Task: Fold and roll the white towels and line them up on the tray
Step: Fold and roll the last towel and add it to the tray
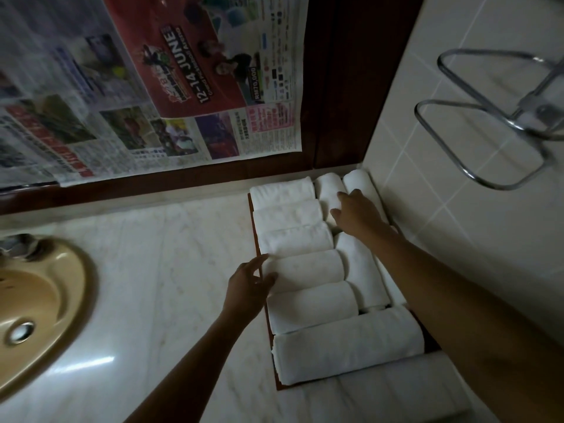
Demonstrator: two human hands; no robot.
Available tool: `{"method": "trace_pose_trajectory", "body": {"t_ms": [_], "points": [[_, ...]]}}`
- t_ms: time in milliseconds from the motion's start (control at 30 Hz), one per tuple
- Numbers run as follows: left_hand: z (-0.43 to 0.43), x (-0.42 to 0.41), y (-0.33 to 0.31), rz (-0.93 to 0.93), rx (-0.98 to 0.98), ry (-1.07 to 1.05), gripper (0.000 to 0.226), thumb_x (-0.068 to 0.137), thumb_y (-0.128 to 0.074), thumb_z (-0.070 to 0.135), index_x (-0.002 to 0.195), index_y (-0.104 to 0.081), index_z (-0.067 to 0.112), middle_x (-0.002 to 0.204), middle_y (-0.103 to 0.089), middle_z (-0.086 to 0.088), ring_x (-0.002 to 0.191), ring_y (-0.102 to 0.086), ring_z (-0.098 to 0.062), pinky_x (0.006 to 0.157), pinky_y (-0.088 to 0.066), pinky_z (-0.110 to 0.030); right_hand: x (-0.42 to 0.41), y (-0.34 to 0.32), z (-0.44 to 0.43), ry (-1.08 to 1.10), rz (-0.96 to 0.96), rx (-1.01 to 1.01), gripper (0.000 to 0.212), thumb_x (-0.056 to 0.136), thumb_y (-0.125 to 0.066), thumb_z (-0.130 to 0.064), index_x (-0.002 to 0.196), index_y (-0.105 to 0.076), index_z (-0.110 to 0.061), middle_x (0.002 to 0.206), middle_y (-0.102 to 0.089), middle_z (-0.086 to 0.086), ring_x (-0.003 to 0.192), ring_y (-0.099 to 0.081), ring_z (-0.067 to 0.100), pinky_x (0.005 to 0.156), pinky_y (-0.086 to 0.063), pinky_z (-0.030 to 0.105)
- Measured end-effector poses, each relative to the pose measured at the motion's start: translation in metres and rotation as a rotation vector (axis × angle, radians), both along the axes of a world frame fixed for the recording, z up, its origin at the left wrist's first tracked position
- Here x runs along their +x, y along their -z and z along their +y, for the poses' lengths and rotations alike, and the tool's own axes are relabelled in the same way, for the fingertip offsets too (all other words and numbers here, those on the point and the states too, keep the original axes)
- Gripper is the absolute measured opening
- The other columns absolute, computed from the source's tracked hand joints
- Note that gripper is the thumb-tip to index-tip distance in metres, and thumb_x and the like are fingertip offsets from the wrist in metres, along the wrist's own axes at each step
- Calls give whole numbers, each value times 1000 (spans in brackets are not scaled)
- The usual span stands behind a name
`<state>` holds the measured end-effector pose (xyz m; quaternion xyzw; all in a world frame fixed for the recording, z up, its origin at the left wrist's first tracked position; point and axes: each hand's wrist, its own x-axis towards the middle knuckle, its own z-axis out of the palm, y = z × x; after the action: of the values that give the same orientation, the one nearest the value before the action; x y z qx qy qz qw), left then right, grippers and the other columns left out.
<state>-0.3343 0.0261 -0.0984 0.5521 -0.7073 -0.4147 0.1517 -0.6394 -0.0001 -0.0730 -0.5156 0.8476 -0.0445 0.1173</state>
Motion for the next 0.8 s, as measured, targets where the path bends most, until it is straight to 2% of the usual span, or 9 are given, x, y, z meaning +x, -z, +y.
{"method": "trace_pose_trajectory", "body": {"t_ms": [67, 100, 333, 400, 533, 633, 800], "points": [[2, 11, -4, -6, -16, -35, 46, 99, -68, 35, 143, -59, 25, 135, -63, -2, 86, -64, -2, 63, -42, -2, 1, -4, 11, 22, -8, -61, 50, 103, -54, -37, 145, -48, -10, 131, -51, 18, 118, -57, 37, 93, -49, 42], [3, 18, -6, -6, -23, -52, 44, 99, -68, 34, 141, -60, 24, 135, -64, -2, 86, -63, -2, 62, -40, -1, 2, -7, 18, 30, -8, -93, 50, 103, -55, -35, 145, -49, -9, 130, -52, 19, 117, -57, 37, 93, -49, 42], [10, 59, -22, 19, -97, -97, 36, 99, -67, 33, 133, -66, 21, 132, -68, -1, 99, -69, -12, 69, -40, -7, 31, -20, 79, 57, -92, -228, 44, 95, -65, -29, 136, -60, -16, 126, -59, 11, 113, -62, 31, 91, -52, 39], [12, 69, -27, 31, -118, -102, 34, 100, -66, 33, 131, -67, 20, 131, -68, 0, 99, -69, -13, 70, -41, -8, 40, -17, 102, 91, -71, -181, 44, 93, -67, -32, 134, -60, -19, 125, -58, 10, 114, -60, 31, 91, -51, 38], [15, 89, -35, 57, -135, -116, 31, 99, -67, 34, 127, -69, 23, 127, -70, 3, 97, -70, -12, 71, -43, -9, 51, 7, 143, 118, -50, 60, 57, 95, -66, -35, 147, -45, -25, 136, -49, 12, 122, -53, 33, 98, -49, 41], [18, 97, -38, 64, -128, -116, 28, 99, -67, 32, 126, -70, 23, 125, -71, 3, 98, -70, -13, 71, -41, -7, 53, 21, 160, 93, -129, 44, 72, 92, -71, -34, 154, -38, -25, 147, -43, 10, 128, -49, 32, 106, -44, 42], [21, 104, -42, 63, -94, -97, 25, 99, -68, 31, 123, -71, 25, 124, -71, 5, 91, -66, -7, 69, -37, -3, 62, 15, 160, 77, -122, 12, 71, 93, -72, -29, 154, -40, -15, 150, -44, 15, 132, -48, 34, 112, -36, 41]]}}
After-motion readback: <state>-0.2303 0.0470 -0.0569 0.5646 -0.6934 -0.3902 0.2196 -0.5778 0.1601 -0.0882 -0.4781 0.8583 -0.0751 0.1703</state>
